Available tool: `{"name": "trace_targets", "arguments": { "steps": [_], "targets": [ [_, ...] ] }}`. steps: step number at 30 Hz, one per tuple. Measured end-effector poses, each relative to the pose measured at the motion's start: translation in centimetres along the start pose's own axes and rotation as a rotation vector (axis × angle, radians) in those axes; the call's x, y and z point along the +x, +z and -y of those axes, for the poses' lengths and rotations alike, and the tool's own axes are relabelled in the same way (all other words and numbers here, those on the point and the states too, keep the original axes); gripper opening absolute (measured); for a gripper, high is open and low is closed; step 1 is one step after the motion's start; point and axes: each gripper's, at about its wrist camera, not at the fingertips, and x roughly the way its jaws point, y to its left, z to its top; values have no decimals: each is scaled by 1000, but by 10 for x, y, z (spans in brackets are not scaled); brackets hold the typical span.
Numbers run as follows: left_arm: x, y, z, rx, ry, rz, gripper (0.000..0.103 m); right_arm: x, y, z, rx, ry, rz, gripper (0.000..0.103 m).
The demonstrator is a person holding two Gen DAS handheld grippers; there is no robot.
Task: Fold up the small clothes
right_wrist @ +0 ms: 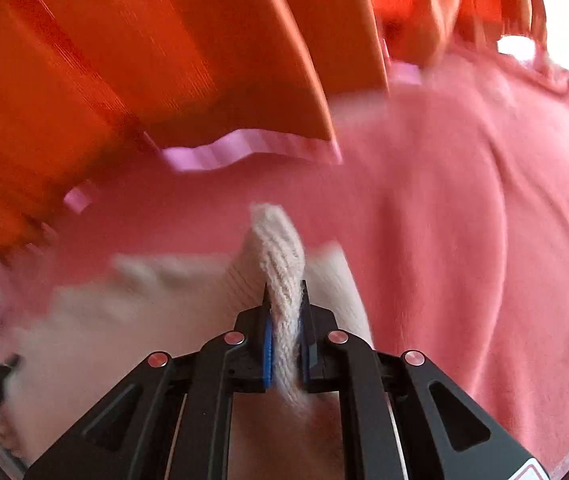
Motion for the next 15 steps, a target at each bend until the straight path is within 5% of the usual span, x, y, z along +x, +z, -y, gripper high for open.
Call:
{"name": "trace_targets", "arguments": {
  "steps": [1, 4, 7, 10, 13, 15],
  "targets": [
    [0, 0, 1, 15, 20, 9, 10, 1, 0, 2, -2, -14, -1, 8],
    [29, -10, -7, 2, 62, -92, 10, 50, -20, 17, 20, -127, -192, 8],
    [15, -4, -4, 8, 57, -55, 13, 28, -13, 5, 0, -119, -139, 11],
    [-13, 0, 2, -4, 105, 9, 16, -14, -11, -13, 10, -110, 3, 20],
    [-55, -3, 20, 25, 17, 105, 44, -34, -20, -57, -158, 10, 53, 20],
    [-61, -18, 45, 93, -134, 56, 57, -20, -48, -100, -280, 227, -113, 20]
  ]
}}
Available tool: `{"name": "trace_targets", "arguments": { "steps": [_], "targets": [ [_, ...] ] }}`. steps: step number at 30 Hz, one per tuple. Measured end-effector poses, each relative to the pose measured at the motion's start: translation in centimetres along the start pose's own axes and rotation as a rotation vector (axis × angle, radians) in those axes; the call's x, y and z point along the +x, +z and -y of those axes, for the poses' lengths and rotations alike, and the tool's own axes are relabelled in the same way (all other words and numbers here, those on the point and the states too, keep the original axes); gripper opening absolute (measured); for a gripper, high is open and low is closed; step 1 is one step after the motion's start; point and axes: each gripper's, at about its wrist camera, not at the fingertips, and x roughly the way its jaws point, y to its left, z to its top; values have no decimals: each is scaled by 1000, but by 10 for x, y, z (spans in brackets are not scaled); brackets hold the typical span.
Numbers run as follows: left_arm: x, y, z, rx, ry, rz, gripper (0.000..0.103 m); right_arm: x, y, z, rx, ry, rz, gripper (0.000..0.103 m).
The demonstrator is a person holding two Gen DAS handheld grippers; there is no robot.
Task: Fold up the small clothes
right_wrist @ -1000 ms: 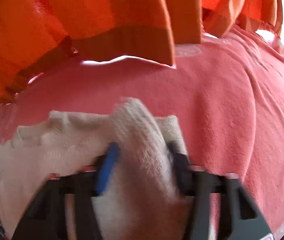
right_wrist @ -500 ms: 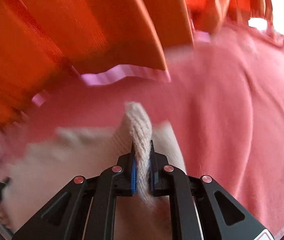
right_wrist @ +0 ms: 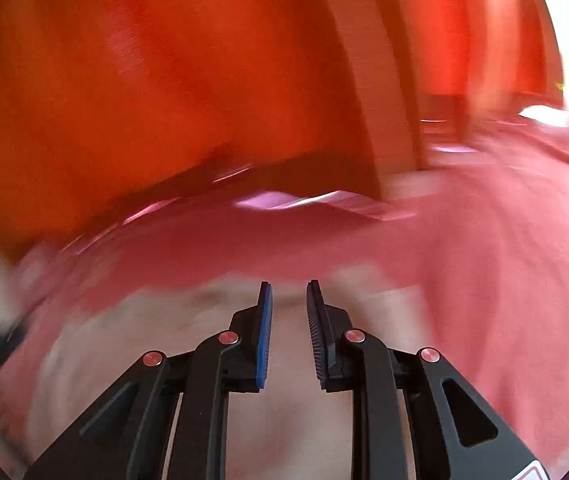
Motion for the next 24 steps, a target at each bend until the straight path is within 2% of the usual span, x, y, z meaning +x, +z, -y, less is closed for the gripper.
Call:
{"name": "trace_targets", "arguments": {
  "steps": [1, 2, 4, 6, 8, 10, 12, 13, 14, 16, 17, 18, 19, 20, 22, 24],
  "targets": [
    [7, -8, 14, 43, -57, -52, 57, 21, -14, -31, -91, 120, -128, 20],
    [20, -24, 32, 114, -103, -144, 57, 32, -23, -50, -163, 158, -192, 19],
    [37, -46, 46, 194, -92, -245, 57, 50, -52, -88, -381, 143, -292, 13],
    [50, -60, 42, 252, -24, -303, 55, 56, -59, -82, -447, 65, -308, 8],
    [47, -56, 26, 234, -32, -285, 53, 50, -37, -36, -311, 18, -288, 5],
    [41, -46, 1, 181, 56, -240, 51, 38, -15, 21, -106, -49, -247, 1],
    [38, -39, -21, 150, 143, -205, 51, 19, -2, 98, 151, -222, -196, 1],
    [39, -35, -30, 118, 168, -200, 52, 14, -1, 112, 205, -240, -181, 1],
    [39, -32, -39, 80, 204, -193, 52, 4, 3, 130, 269, -298, -148, 7],
    [37, -23, -47, -5, 164, -167, 55, -7, 10, 136, 280, -343, -72, 12],
    [36, -20, -46, -22, 151, -153, 58, -11, 14, 135, 274, -341, -36, 19],
    [36, -15, -44, -30, 148, -126, 68, -9, 15, 131, 271, -336, -17, 26],
    [38, -11, -42, -21, 175, -105, 82, -4, 19, 126, 264, -323, -14, 42],
    [42, -8, -42, -14, 221, -87, 87, 8, 24, 119, 254, -308, -21, 49],
    [51, -5, -44, -19, 256, -78, 89, 26, 25, 108, 231, -312, -53, 52],
    [73, -1, -52, -58, 233, -109, 88, 50, 18, 106, 193, -345, -108, 53]
  ]
}}
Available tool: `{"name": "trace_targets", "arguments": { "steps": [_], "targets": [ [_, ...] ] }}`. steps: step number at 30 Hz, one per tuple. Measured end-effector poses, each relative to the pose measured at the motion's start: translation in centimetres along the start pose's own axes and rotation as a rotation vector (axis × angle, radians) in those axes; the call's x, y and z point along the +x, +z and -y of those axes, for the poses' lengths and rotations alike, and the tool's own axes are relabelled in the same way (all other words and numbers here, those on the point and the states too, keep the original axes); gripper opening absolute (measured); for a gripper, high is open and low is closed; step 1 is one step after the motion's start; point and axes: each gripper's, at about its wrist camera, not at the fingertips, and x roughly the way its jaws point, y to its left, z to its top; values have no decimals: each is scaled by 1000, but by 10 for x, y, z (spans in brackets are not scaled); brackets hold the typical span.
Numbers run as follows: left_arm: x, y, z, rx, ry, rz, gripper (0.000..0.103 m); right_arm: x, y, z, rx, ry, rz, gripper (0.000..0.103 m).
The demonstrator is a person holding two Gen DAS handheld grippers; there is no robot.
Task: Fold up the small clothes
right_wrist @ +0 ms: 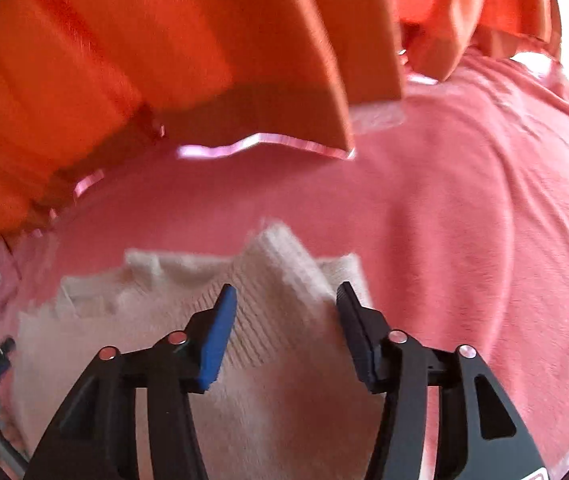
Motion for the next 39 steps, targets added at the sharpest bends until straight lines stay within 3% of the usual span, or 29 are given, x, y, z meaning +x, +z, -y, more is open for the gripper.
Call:
{"name": "trace_targets", "arguments": {
  "steps": [1, 2, 3, 4, 7, 10, 12, 13, 15, 17, 18, 19, 21, 24, 25, 26, 27, 28, 30, 31, 34, 36, 39],
  "targets": [
    [12, 1, -3, -32, -10, -22, 82, 5, 0, -6, -33, -29, 9, 52],
    [16, 1, -7, -48, -19, -35, 74, 2, -1, -10, -53, -37, 21, 42],
    [17, 0, -10, -58, -30, -28, 59, -1, -1, -14, -74, -11, 29, 28],
    [14, 1, -10, -54, -41, -9, 35, -6, 0, -15, -71, 12, 39, 7],
    [-5, 5, -11, -58, -79, 46, 0, -45, 8, -5, 5, 133, 189, 6],
    [-12, 9, -13, -49, -43, 97, 0, -54, 12, 14, 75, 158, 238, 6],
    [10, 4, -16, -27, 20, 26, 0, -12, 12, 23, 72, 52, 98, 6],
    [22, 1, -19, -44, 18, -24, 0, 6, 9, 27, 68, 27, 30, 6],
    [14, 4, -20, -59, 0, -9, 0, 5, 10, 21, 32, 12, 49, 6],
    [-5, 9, -16, -65, -65, 33, 4, -6, 12, 17, 16, 15, 76, 6],
    [-11, 10, -13, -63, -86, 44, 23, -7, 13, 15, 15, 16, 73, 7],
    [-15, 11, -9, -56, -108, 50, 53, -6, 14, 14, 15, 13, 70, 8],
    [-16, 8, -1, -38, -112, 52, 72, -4, 15, 14, 22, 23, 59, 14],
    [4, 2, 6, 2, -48, -7, 72, -8, 13, 16, 53, 46, 57, 17],
    [11, 2, 4, -2, -45, -29, 68, -8, 13, 19, 70, 71, 58, 23],
    [17, 1, 2, -11, -51, -47, 65, -7, 13, 19, 79, 86, 55, 35],
    [18, 2, 0, -13, -56, -35, 57, -5, 13, 19, 83, 95, 52, 40],
    [16, 3, 2, -4, -75, -25, 36, -3, 11, 17, 78, 91, 47, 42],
    [12, 3, 5, 8, -116, -19, 11, 4, 9, 7, 25, 60, 34, 31],
    [7, 3, 7, 4, -113, 2, 11, 1, 8, 4, 11, 66, 49, 8],
    [-10, 7, 9, 18, -98, 78, 10, -33, 14, -2, -1, 126, 185, 8],
    [-11, 10, 5, 5, -97, 84, 10, -45, 18, 7, 42, 139, 237, 7],
    [15, 6, -6, -12, -56, 0, 10, -2, 15, 24, 79, 43, 94, 7]
  ]
}}
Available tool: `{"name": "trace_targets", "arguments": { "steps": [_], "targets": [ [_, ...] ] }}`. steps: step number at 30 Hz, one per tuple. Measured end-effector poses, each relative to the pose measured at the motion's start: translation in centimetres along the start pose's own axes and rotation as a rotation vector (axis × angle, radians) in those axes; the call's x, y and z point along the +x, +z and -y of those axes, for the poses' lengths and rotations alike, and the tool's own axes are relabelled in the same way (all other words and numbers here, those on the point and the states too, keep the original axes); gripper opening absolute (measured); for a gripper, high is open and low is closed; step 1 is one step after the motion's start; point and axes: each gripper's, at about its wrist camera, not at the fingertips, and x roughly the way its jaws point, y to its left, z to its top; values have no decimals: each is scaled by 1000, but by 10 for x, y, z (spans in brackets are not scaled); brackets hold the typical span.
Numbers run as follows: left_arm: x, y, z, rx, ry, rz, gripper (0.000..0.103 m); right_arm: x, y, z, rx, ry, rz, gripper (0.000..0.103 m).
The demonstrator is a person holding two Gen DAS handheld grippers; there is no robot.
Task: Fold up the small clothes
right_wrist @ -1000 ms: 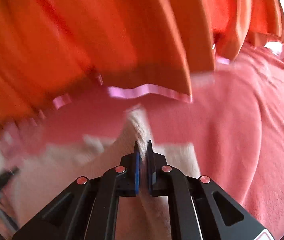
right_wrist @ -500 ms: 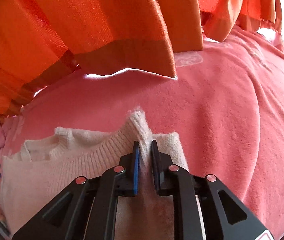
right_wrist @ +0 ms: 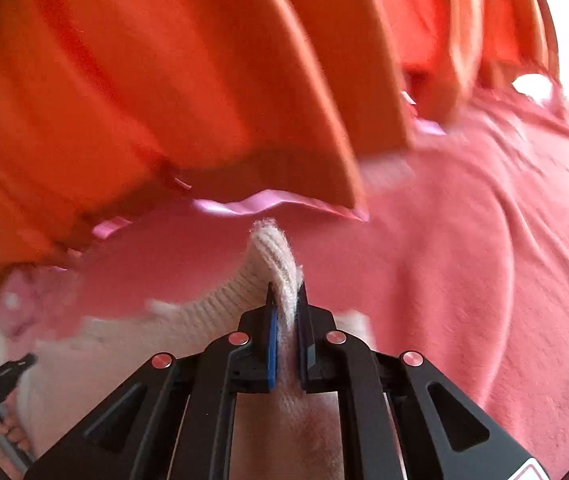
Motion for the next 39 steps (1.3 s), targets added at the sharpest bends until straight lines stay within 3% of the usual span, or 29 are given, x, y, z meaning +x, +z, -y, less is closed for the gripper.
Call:
{"name": "trace_targets", "arguments": {
  "steps": [1, 4, 8, 10, 11, 13, 15, 18, 22, 23, 27, 29, 31, 32, 36, 39],
  "targets": [
    [8, -2, -5, -21, -7, -23, 10, 18, -5, 5, 15, 2, -64, 7],
    [2, 1, -2, -11, -9, -5, 11, 9, 0, 3, 12, 7, -45, 10],
    [-24, 4, -2, -36, -22, 31, 16, -42, 6, -3, 73, 19, 121, 20],
    [-48, 4, -5, -37, -38, 76, 36, -71, -2, -22, 8, 53, 184, 21],
    [-59, 2, -6, -35, -34, 89, 45, -77, -8, -31, -28, 89, 169, 21],
    [-85, -12, -13, -36, 4, 108, 72, -80, -29, -58, -118, 166, 80, 21],
    [-94, -25, -22, -56, 41, 72, 77, -71, -60, -98, -248, 243, -62, 21],
    [-96, -56, -47, -141, 49, -19, 77, -62, -99, -144, -425, 256, -159, 21],
    [-89, -104, -71, -221, 24, -119, 77, -37, -134, -164, -535, 196, -258, 21],
    [-94, -109, -69, -204, 19, -83, 77, -34, -137, -166, -556, 175, -233, 21],
    [-94, -112, -60, -169, 34, -81, 77, -30, -134, -167, -563, 169, -226, 21],
    [-95, -112, -58, -161, 11, -70, 60, -31, -132, -164, -543, 183, -232, 21],
    [-96, -110, -57, -172, -25, -66, 30, -34, -134, -161, -527, 200, -231, 21],
    [-99, -109, -56, -174, -28, -57, 25, -34, -133, -160, -521, 210, -231, 22],
    [-138, -93, -29, -151, -84, 39, 20, -41, -130, -153, -461, 263, -249, 25],
    [-184, -79, 23, -67, -180, 137, 19, -53, -112, -134, -356, 302, -246, 30]
  ]
}}
